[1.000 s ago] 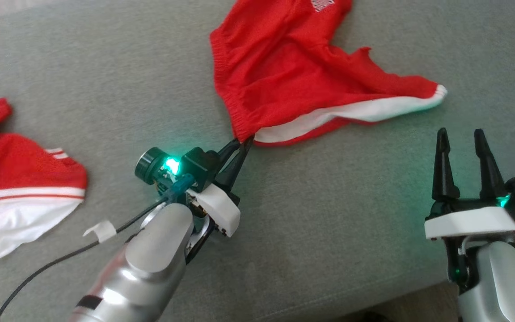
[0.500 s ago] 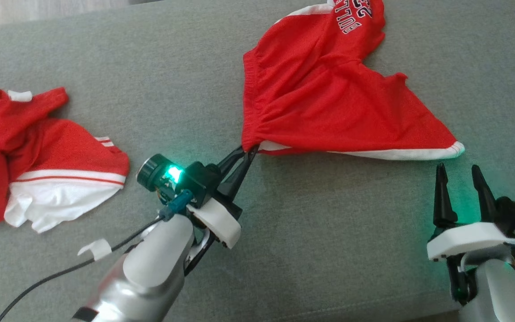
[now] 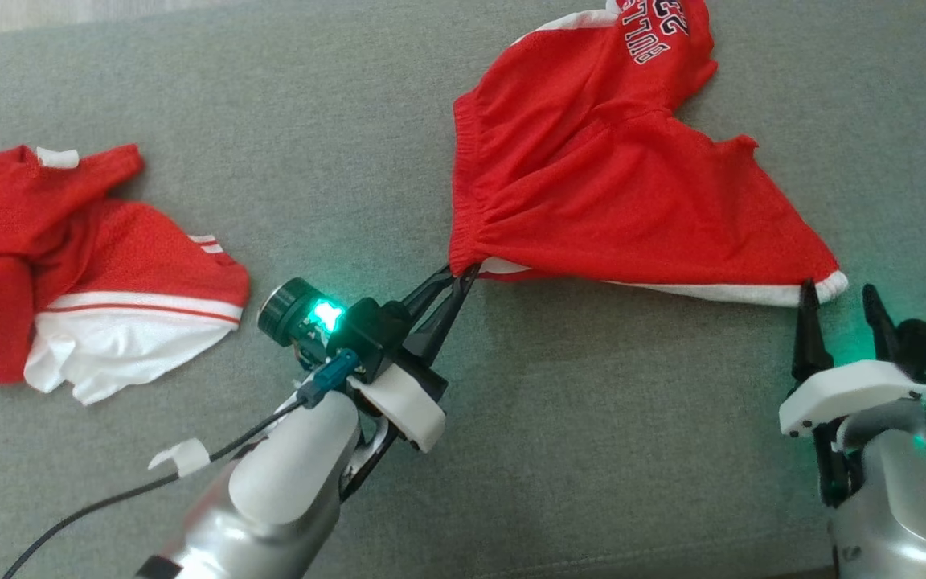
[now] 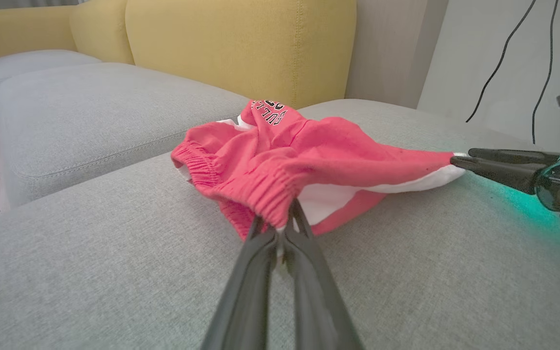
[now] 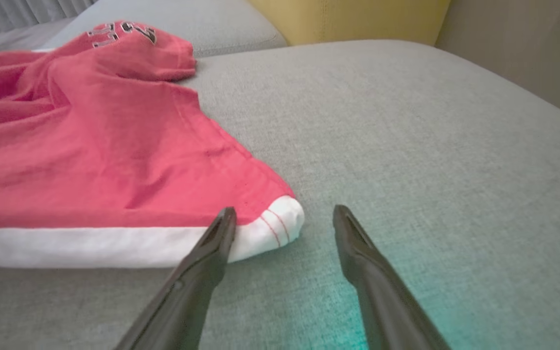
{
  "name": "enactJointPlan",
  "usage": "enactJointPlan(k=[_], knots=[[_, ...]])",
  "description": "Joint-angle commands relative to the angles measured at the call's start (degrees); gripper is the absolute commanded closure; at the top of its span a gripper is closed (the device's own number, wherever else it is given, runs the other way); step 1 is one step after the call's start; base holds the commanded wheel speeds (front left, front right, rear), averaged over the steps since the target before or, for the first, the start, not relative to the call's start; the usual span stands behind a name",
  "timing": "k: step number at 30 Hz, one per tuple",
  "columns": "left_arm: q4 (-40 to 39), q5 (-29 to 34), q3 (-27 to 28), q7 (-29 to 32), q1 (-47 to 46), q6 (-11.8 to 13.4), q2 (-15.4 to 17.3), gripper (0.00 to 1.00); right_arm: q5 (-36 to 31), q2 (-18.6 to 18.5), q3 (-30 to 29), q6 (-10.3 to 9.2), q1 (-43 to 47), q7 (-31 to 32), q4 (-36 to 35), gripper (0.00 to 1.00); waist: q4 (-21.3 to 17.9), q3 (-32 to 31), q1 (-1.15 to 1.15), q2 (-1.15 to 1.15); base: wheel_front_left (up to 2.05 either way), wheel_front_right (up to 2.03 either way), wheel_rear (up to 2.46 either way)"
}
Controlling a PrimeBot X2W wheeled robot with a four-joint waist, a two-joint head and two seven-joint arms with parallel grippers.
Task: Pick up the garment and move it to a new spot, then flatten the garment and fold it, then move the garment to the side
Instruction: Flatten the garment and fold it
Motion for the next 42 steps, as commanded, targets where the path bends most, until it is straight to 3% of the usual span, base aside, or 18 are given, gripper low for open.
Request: enactJointPlan(k=[1,9,10,11,19,26,30,37,42], knots=[[-1.9,-0.2,1.4,-0.1,-1.0,0.4,0.9,1.00,-0.9,-0.3,0.9,-0.04,-1.5,0.2,-0.4,0.00,0.1,0.1,0.00,0.00,0.00,0.00,0.00],[-2.6,-0.6,1.1,0.1,-1.1,0.6,1.2,1.00,-4.5,-0.3,0.6,-0.04,-4.4,1.0,5.4,0.00,0.3,0.7,0.00,0.00,0.00,0.00,0.00],[-2.6,-0.7,1.1,0.2,-1.1,0.7,1.3,1.00,-4.8,-0.3,0.7,-0.04,-4.7,1.1,6.0,0.05,0.3,0.7,0.00,0.00,0.00,0.00,0.00],[-2.6,-0.8,1.0,0.2,-1.1,0.7,1.3,1.00,-5.0,-0.3,1.0,-0.04,-5.0,1.2,6.6,0.98,0.2,0.6,0.00,0.00,0.00,0.00,0.00],[-1.9,-1.4,1.2,0.7,-0.9,1.1,2.1,1.00,-2.2,-0.3,1.5,-0.04,-6.7,-0.6,6.8,1.00,-0.1,-1.1,0.00,0.00,0.00,0.00,0.00],[-2.8,-2.7,2.3,2.8,-3.9,0.2,5.8,1.00,10.0,-0.3,9.2,-0.04,-10.9,-1.6,-5.7,1.00,-0.9,-5.5,0.00,0.00,0.00,0.00,0.00],[-4.6,-3.7,3.0,6.0,-10.1,-0.8,8.4,1.00,13.4,-0.3,10.8,-0.04,-14.5,0.6,-13.9,1.00,-0.6,-8.1,0.00,0.00,0.00,0.00,0.00],[-4.2,-6.2,3.4,12.2,-23.2,-1.6,11.9,1.00,14.0,-0.3,11.4,-0.04,-20.9,5.8,-20.6,1.00,-0.2,-13.2,0.00,0.00,0.00,0.00,0.00],[-3.5,-8.9,2.9,14.6,-26.9,-1.6,13.4,1.00,12.2,-0.3,11.6,-0.04,-20.4,7.9,-23.8,1.00,0.4,-16.0,0.00,0.00,0.00,0.00,0.00]])
